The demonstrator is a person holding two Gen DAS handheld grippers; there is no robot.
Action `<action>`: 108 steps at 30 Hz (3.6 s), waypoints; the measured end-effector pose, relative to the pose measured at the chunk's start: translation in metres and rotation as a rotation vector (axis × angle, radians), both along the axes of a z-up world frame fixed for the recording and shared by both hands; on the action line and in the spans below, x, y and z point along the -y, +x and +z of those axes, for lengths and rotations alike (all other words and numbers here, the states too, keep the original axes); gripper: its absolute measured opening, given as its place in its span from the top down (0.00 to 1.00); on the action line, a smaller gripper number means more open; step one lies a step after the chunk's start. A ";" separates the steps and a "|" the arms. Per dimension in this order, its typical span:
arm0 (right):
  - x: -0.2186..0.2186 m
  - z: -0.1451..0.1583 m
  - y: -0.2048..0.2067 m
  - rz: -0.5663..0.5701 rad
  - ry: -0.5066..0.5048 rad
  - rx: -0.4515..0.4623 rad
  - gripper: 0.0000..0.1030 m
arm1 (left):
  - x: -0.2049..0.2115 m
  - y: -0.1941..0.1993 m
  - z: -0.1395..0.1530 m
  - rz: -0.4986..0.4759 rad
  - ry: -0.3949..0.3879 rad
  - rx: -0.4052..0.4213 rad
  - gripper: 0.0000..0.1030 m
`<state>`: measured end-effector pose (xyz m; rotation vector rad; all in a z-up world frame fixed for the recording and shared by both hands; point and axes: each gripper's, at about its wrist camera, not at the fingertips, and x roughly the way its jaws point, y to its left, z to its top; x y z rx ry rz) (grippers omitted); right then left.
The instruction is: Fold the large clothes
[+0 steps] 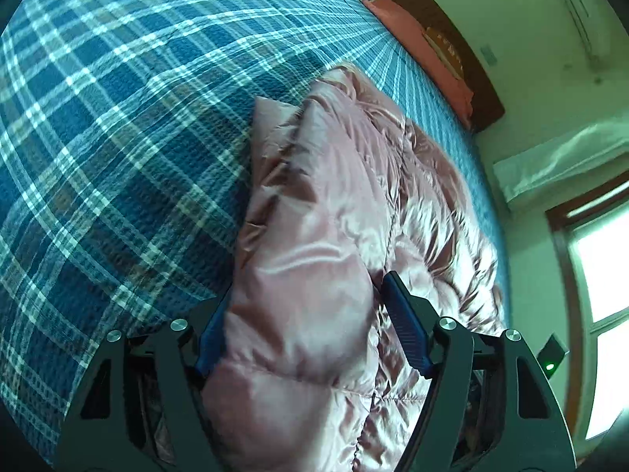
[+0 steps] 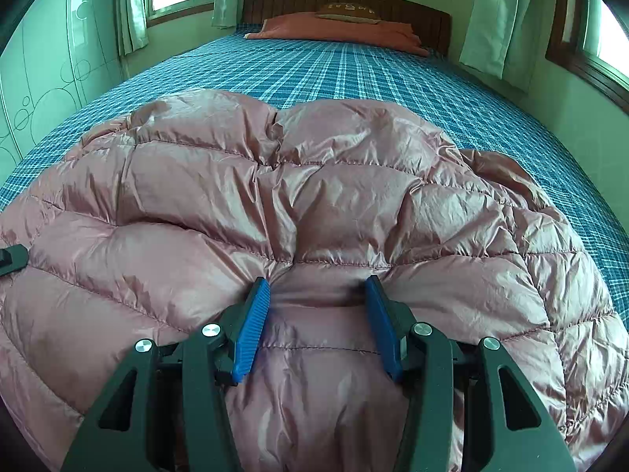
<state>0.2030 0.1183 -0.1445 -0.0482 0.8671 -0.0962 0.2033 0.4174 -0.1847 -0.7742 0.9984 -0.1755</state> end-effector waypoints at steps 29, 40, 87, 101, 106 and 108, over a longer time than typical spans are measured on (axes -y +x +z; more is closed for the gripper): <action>0.018 0.022 -0.008 -0.032 -0.004 0.020 0.50 | 0.069 -0.018 0.112 -0.176 0.140 0.260 0.87; 0.103 0.051 -0.040 -0.141 -0.001 0.063 0.50 | 0.187 -0.034 0.166 -0.341 0.281 0.356 0.88; 0.249 0.010 -0.107 -0.397 0.092 -0.049 0.50 | 0.424 -0.064 0.075 -0.624 0.501 0.319 0.52; 0.228 0.066 -0.145 -0.390 0.096 0.069 0.50 | 0.330 -0.096 0.134 -0.479 0.420 0.417 0.37; 0.214 0.079 -0.128 -0.355 0.164 0.103 0.40 | 0.261 -0.060 0.114 -0.280 0.390 0.305 0.36; 0.204 0.081 -0.121 -0.333 0.176 0.106 0.38 | 0.241 -0.044 0.097 -0.235 0.358 0.234 0.36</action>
